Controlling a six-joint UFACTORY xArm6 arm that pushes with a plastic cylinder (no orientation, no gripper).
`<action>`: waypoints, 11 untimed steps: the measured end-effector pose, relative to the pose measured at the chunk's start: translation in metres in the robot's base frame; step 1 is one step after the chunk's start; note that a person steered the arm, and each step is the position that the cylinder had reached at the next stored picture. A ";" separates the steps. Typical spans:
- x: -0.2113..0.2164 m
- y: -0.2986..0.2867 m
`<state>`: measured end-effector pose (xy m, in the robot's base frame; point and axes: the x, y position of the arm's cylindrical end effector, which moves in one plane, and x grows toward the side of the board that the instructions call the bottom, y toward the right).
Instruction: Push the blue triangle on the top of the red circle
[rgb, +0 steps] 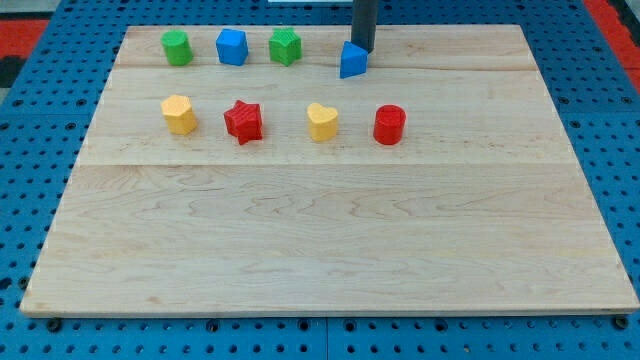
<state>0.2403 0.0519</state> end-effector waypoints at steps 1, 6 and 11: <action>0.014 -0.014; -0.015 -0.079; 0.056 0.005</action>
<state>0.2965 0.0573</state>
